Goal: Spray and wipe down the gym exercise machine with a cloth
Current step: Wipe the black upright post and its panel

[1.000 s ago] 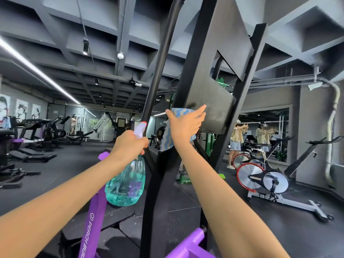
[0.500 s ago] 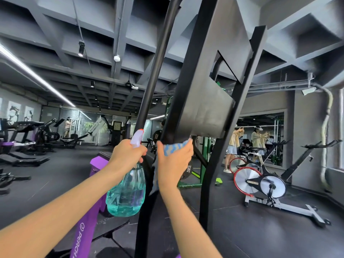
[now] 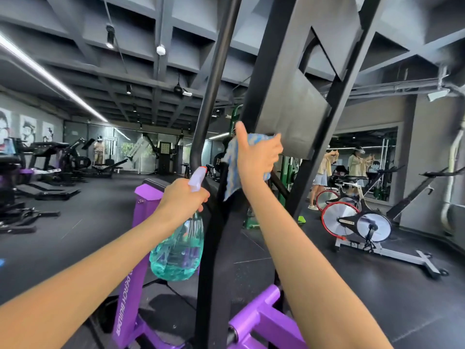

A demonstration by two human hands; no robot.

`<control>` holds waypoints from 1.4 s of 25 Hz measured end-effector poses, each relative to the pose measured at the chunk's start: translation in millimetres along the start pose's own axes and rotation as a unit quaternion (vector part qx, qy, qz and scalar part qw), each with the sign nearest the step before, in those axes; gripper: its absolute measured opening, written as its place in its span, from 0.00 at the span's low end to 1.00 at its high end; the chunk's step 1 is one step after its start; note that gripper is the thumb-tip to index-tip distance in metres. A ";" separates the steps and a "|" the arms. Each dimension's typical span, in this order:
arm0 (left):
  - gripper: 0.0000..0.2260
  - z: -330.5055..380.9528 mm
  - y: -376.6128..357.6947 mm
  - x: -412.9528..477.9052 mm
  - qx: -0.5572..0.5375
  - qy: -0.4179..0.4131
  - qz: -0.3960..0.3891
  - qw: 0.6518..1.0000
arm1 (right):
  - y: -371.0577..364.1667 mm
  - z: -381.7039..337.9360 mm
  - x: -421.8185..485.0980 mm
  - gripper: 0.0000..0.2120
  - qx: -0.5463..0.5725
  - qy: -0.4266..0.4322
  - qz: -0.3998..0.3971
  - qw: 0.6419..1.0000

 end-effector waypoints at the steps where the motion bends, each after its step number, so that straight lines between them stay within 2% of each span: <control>1: 0.09 -6.6 -5.1 0.0 0.005 0.000 -0.005 1.000 | -1.4 -6.9 4.6 0.52 0.000 0.028 0.008 1.000; 3: 0.09 -21.0 -14.3 -1.9 0.011 0.009 -0.006 1.000 | -4.0 1.9 -7.9 0.52 -0.015 0.083 0.018 0.996; 5: 0.07 -37.1 -20.2 -5.9 -0.004 0.034 0.026 0.999 | -8.3 39.7 -37.9 0.52 -0.020 0.089 0.023 0.996; 8: 0.08 -55.0 -23.4 -20.1 -0.045 0.065 0.066 0.995 | -18.6 109.0 -91.1 0.53 -0.022 0.051 -0.031 0.998; 11: 0.08 -67.6 -30.3 -37.7 -0.052 0.080 0.049 0.994 | -22.8 162.7 -138.7 0.54 -0.025 0.009 -0.077 0.997; 15: 0.08 -86.1 -32.1 -56.1 -0.082 0.114 0.052 0.989 | -25.5 188.9 -159.1 0.56 -0.073 -0.047 -0.124 0.988; 17: 0.06 -88.3 -29.9 -61.8 -0.093 0.121 0.047 0.987 | -25.8 173.2 -147.1 0.55 -0.063 -0.066 -0.124 0.988; 20: 0.07 -82.4 -26.1 -58.7 -0.089 0.107 0.050 0.989 | -16.6 105.8 -89.8 0.52 -0.019 -0.025 -0.034 0.999; 23: 0.08 -85.7 -26.9 -53.1 -0.078 0.091 0.058 0.991 | -13.4 71.6 -59.2 0.53 -0.010 0.058 0.003 0.998; 25: 0.08 -92.1 -31.6 -54.3 -0.088 0.090 0.066 0.990 | -19.9 106.1 -87.2 0.54 -0.014 0.063 -0.025 0.998; 29: 0.10 -104.4 -54.6 -68.0 -0.056 0.070 0.043 0.995 | -10.7 209.7 -188.2 0.53 -0.089 -0.018 -0.124 0.988; 32: 0.11 -110.3 -67.2 -79.0 0.004 0.000 0.014 1.000 | -6.0 231.5 -205.1 0.50 -0.108 -0.032 -0.161 0.980; 35: 0.12 -108.6 -68.2 -84.1 0.025 -0.040 0.034 0.998 | -3.9 225.3 -200.1 0.43 -0.119 -0.036 -0.175 0.977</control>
Point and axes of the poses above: each hand's wrist, its own x-axis towards the middle knuckle, its own y-axis out of the back of the hand, z = x × y, the point moved 6 cm from there along x, towards the middle knuckle, and after that the axes turned 1 degree about -x, right-handed, at the moved point
